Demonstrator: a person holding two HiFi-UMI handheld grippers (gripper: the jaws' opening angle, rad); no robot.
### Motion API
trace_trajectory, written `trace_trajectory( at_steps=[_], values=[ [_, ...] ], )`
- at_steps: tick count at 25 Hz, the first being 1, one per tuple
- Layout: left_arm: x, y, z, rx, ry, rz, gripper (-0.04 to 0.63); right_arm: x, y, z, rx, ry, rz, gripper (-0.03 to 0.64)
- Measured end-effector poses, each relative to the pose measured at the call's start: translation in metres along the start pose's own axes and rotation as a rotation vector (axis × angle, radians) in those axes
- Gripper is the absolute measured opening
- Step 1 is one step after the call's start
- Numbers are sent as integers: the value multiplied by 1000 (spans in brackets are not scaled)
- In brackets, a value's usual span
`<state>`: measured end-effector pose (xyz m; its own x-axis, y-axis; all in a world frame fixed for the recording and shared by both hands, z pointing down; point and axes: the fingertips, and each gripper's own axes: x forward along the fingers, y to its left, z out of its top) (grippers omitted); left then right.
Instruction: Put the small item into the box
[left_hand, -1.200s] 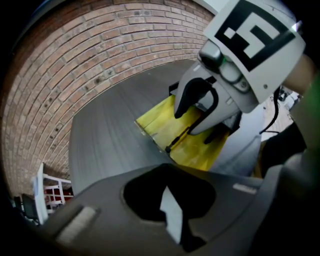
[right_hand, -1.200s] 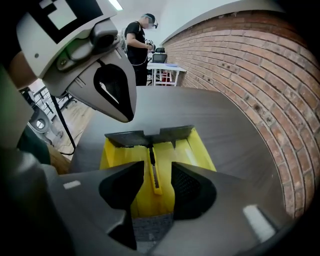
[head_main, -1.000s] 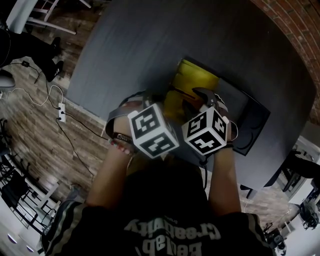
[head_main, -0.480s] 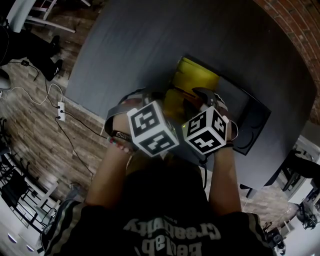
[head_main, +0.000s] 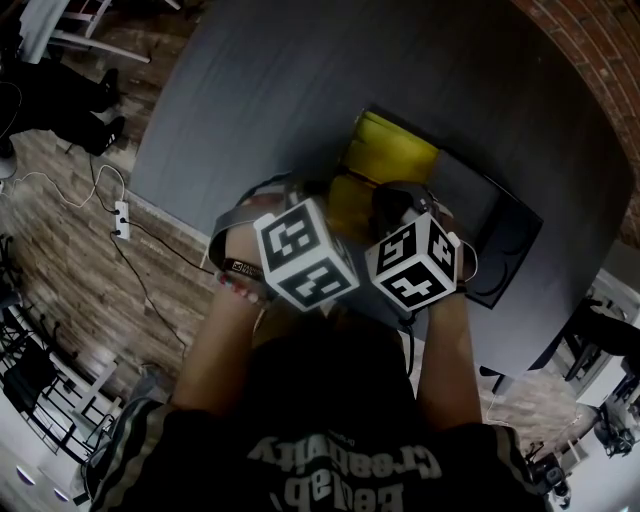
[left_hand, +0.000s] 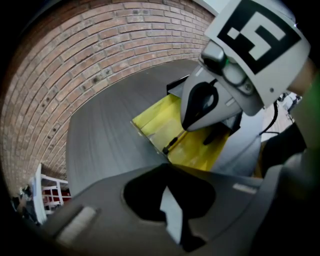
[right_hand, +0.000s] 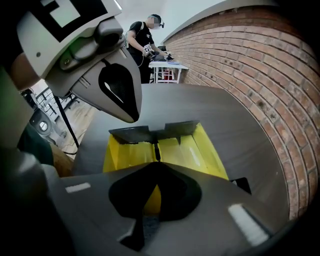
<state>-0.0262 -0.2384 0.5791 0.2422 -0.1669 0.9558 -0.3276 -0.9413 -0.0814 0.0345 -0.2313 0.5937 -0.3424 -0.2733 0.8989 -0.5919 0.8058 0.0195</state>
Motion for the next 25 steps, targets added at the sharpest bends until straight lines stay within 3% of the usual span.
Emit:
trace_trajectory(
  at_steps=[25],
  values=[
    [-25, 2, 10, 3, -25, 44, 2, -25, 3, 7, -19, -5, -11, 6]
  ],
)
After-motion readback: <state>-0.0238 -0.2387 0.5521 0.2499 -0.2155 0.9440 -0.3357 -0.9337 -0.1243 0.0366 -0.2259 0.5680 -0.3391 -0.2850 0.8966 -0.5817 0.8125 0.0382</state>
